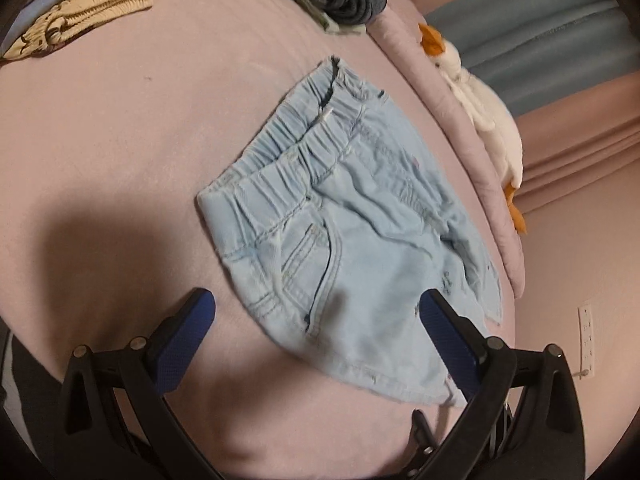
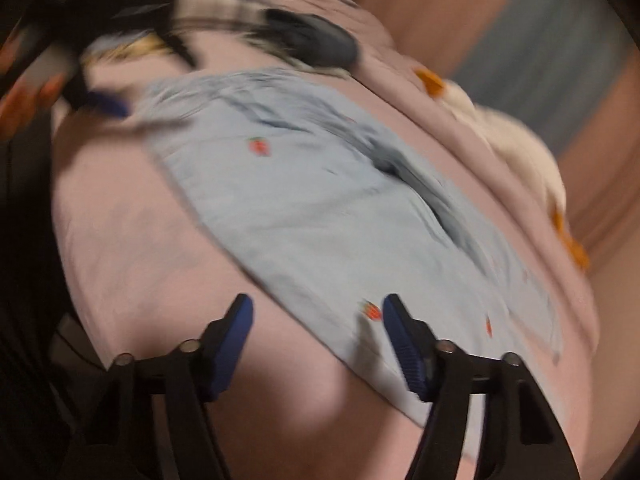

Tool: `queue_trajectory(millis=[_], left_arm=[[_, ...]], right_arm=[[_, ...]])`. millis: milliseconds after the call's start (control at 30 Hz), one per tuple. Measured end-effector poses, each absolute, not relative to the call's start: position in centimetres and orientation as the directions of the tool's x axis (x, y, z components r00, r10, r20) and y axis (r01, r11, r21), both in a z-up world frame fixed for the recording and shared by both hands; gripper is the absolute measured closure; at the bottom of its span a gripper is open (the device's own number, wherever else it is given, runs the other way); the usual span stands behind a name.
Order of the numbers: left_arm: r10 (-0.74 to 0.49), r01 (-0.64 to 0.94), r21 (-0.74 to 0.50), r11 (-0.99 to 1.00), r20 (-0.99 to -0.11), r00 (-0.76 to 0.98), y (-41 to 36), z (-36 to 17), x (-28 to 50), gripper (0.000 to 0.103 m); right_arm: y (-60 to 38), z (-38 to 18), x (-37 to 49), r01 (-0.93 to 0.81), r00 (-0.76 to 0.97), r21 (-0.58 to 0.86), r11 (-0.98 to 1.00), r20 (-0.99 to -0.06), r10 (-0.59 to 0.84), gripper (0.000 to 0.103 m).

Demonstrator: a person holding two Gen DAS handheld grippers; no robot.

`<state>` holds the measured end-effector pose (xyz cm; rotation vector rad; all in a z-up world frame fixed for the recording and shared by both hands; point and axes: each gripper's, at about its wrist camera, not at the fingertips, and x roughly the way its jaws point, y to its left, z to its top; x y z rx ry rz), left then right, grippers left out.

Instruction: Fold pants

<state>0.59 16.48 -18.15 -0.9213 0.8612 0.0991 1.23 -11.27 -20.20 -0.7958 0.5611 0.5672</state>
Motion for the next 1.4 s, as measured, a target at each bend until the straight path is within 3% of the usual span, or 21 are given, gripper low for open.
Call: queue_trajectory(millis=[67, 100, 133, 167, 200, 233, 467, 600, 700, 800, 867, 900, 1033, 1200, 1267, 1400], left_arm=[[-0.239, -0.434, -0.636, 0.638, -0.699, 0.673, 17.0, -18.6, 1.3, 0.010], [-0.211, -0.446, -0.601, 0.663, -0.722, 0.659, 16.9, -18.4, 2.3, 0.027], [-0.191, -0.454, -0.572, 0.683, -0.740, 0.645, 17.2, -18.7, 2.7, 0.055], [-0.150, -0.478, -0.503, 0.720, -0.785, 0.601, 17.2, -18.6, 3.7, 0.070], [-0.139, -0.481, -0.480, 0.733, -0.799, 0.585, 17.4, -18.7, 3.9, 0.086], [-0.157, -0.474, -0.493, 0.730, -0.795, 0.585, 17.7, -18.6, 4.1, 0.086], [-0.107, -0.435, -0.446, 0.782, -0.784, 0.611, 18.1, -17.3, 1.1, 0.086], [-0.097, -0.436, -0.412, 0.800, -0.807, 0.583, 18.1, -18.8, 1.4, 0.080], [-0.027, -0.413, -0.305, 0.858, -0.830, 0.556, 17.8, -16.8, 1.3, 0.061], [0.106, -0.383, -0.185, 0.905, -0.774, 0.624, 17.9, -13.6, -0.4, 0.045], [0.117, -0.353, -0.172, 0.920, -0.739, 0.664, 17.6, -12.4, -0.9, 0.038], [0.090, -0.326, -0.188, 0.927, -0.729, 0.678, 17.3, -12.3, -0.6, 0.037], [-0.061, -0.166, -0.239, 0.957, -0.722, 0.689, 13.2, -13.7, 3.9, 0.037], [-0.012, -0.156, -0.125, 0.980, -0.814, 0.581, 10.0, -18.9, 8.3, 0.040], [-0.024, -0.112, -0.119, 0.987, -0.786, 0.618, 10.4, -19.7, 7.8, 0.040], [-0.042, -0.055, -0.095, 0.994, -0.793, 0.608, 10.7, -19.6, 7.6, 0.043]], right_arm=[[-10.6, -20.8, 0.8, -0.620, 0.767, -0.585, 0.523, -0.593, 0.245, 0.040], [-10.2, -20.8, 0.9, -0.607, 0.781, -0.606, 0.514, -0.575, 0.244, 0.040], [-9.7, -20.7, 1.3, -0.596, 0.791, -0.619, 0.512, -0.560, 0.245, 0.048], [-9.4, -20.7, 1.7, -0.598, 0.790, -0.619, 0.509, -0.564, 0.241, 0.065], [-9.0, -20.8, 2.1, -0.613, 0.776, -0.611, 0.500, -0.584, 0.237, 0.077], [-8.7, -20.7, 2.7, -0.639, 0.752, -0.592, 0.491, -0.617, 0.234, 0.090], [-9.1, -19.1, 0.4, -0.685, 0.709, -0.543, 0.487, -0.652, 0.270, 0.093], [-8.2, -22.1, 0.1, -0.700, 0.696, -0.565, 0.437, -0.679, 0.235, 0.093], [-8.3, -20.9, 0.6, -0.702, 0.686, -0.548, 0.455, -0.690, 0.228, 0.092], [-10.8, -17.6, 2.0, -0.735, 0.590, -0.333, 0.591, -0.742, 0.317, 0.080], [-13.7, -15.6, 4.0, -0.695, 0.558, -0.160, 0.701, -0.735, 0.385, 0.054], [-15.2, -15.2, 5.5, -0.652, 0.559, -0.086, 0.753, -0.726, 0.400, 0.049], [-17.8, -16.2, 10.4, -0.495, 0.586, 0.000, 0.869, -0.739, 0.333, 0.048], [-20.7, -19.5, 12.4, -0.407, 0.602, -0.148, 0.901, -0.786, 0.142, 0.049], [-24.8, -20.3, 12.1, -0.369, 0.622, -0.173, 0.913, -0.776, 0.104, 0.048], [-37.3, -20.2, 12.7, -0.087, 0.634, -0.180, 0.980, -0.769, -0.085, 0.043]])
